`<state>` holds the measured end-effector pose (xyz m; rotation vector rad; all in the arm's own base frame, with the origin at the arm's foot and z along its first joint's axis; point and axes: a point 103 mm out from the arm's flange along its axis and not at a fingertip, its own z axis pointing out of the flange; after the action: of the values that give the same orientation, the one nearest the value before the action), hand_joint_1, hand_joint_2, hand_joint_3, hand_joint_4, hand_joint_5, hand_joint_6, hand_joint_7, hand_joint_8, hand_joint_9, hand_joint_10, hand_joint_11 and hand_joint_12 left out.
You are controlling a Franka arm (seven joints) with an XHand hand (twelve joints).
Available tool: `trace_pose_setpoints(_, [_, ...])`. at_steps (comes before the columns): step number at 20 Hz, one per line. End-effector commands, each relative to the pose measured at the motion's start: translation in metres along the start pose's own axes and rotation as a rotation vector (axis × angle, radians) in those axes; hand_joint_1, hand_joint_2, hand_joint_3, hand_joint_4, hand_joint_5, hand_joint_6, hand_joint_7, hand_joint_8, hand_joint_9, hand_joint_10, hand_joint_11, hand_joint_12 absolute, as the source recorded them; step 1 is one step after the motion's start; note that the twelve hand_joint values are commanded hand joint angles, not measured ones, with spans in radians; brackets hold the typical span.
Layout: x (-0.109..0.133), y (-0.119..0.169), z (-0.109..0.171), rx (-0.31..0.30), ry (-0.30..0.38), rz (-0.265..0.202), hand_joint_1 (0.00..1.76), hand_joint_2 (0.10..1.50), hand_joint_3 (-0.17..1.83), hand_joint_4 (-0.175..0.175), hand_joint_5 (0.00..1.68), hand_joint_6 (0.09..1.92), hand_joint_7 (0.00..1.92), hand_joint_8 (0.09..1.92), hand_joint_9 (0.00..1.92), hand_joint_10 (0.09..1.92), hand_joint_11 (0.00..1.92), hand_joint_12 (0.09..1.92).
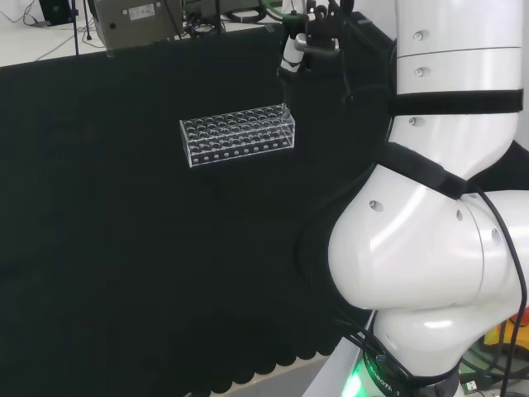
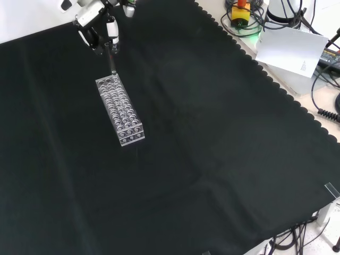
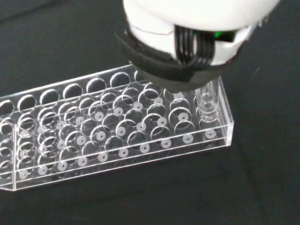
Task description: Put the test tube back in the rack.
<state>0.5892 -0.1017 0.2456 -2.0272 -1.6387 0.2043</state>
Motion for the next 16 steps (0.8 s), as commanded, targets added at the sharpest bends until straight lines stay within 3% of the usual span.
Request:
trace_pose_setpoints(1, [0.0076,0.0025,0.0075,0.008,0.005,-0.006,1.44,0.63,0.59,-0.175,1.36,0.28,1.44,0.66,1.54,0.09,1.19,0.85])
trace_pose_setpoints(10, [0.0128,0.0038,0.0142,0.025,0.007,-0.011,1.44,0.63,0.59,-0.175,1.36,0.28,1.44,0.66,1.54,0.09,1.19,0.85])
trace_pose_setpoints(13, [0.0124,0.0036,0.0154,0.037,0.010,-0.036,1.44,0.63,0.59,-0.175,1.36,0.28,1.44,0.66,1.54,0.09,1.19,0.85])
trace_pose_setpoints(16, [0.0067,0.0048,0.0169,0.031,0.018,-0.022,1.44,0.63,0.59,-0.175,1.36,0.28,1.44,0.65,1.54,0.09,1.19,0.85])
